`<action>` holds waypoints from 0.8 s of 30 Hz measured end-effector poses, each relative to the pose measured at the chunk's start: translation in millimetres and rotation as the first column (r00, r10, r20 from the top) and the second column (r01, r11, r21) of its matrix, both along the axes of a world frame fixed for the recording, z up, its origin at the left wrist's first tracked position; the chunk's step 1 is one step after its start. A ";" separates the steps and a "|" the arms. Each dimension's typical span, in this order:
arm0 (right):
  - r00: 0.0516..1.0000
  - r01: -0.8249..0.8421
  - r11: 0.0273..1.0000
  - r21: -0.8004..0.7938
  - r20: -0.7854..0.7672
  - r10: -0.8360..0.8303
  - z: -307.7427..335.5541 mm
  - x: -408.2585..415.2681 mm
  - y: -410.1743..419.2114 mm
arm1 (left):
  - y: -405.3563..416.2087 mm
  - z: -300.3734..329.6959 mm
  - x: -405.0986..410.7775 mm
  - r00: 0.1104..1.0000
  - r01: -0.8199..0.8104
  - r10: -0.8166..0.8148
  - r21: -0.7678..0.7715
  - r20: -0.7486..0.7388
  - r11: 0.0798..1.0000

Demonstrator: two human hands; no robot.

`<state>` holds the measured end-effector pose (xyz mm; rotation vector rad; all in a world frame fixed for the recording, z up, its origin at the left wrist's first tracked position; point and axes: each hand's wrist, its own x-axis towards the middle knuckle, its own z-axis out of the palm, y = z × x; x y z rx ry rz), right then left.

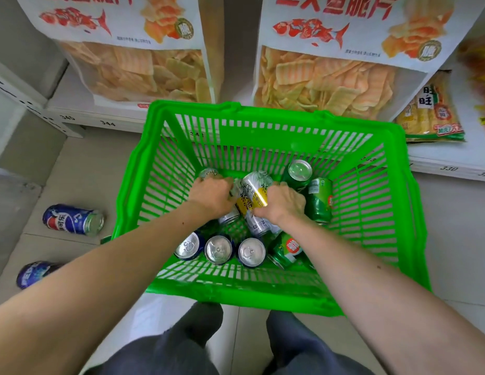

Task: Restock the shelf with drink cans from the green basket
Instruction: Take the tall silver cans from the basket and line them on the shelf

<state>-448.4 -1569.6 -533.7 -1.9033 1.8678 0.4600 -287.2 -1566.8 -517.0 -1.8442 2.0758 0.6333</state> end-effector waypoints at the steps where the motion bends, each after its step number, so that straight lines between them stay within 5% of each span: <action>1: 1.000 0.006 1.000 -0.020 0.010 -0.006 0.8 0.3 1.3 | 0.3 2.7 -0.1 1.000 -0.001 0.001 0.012 0.001 1.000; 11: 0.939 0.225 0.968 -0.113 0.290 -0.184 133.0 -3.8 25.1 | 24.3 129.0 -0.2 0.991 -0.027 0.045 0.133 -0.127 0.991; 24: 0.843 0.360 0.903 -0.233 0.496 -0.208 497.7 0.8 63.4 | 46.1 492.0 8.6 0.983 0.022 -0.035 -0.072 -0.181 0.997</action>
